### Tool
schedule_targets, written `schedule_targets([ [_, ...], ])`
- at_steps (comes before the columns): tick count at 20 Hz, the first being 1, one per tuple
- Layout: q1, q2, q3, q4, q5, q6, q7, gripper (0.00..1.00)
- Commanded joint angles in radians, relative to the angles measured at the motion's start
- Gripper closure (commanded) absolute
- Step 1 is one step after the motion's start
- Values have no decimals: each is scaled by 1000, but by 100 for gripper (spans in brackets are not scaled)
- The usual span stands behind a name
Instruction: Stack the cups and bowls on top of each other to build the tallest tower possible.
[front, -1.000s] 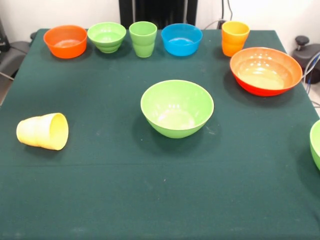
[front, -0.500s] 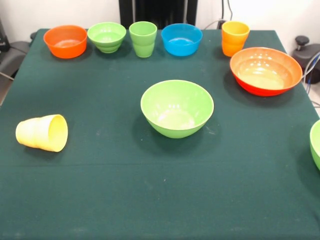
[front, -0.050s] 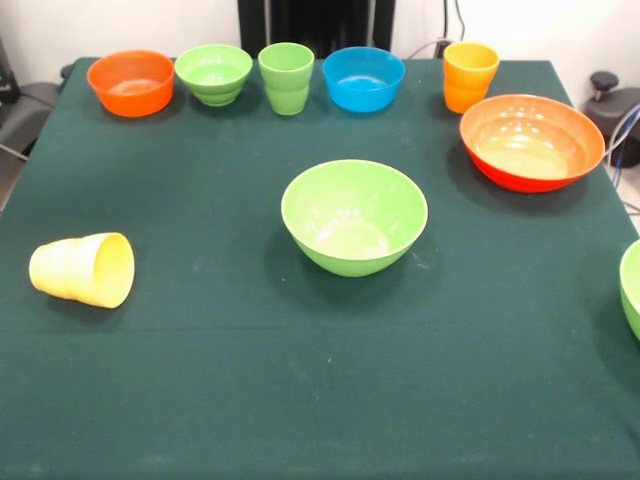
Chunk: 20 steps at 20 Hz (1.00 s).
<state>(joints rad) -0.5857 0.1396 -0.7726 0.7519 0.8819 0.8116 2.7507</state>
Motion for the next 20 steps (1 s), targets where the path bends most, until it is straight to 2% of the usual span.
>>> schedule_targets([
  [1, 44, -20, 172, -22, -112, 57, -151, 100],
  [8, 42, -38, 201, -3, -126, 51, -171, 100],
  [20, 27, -80, 269, 23, -205, 36, -175, 100],
])
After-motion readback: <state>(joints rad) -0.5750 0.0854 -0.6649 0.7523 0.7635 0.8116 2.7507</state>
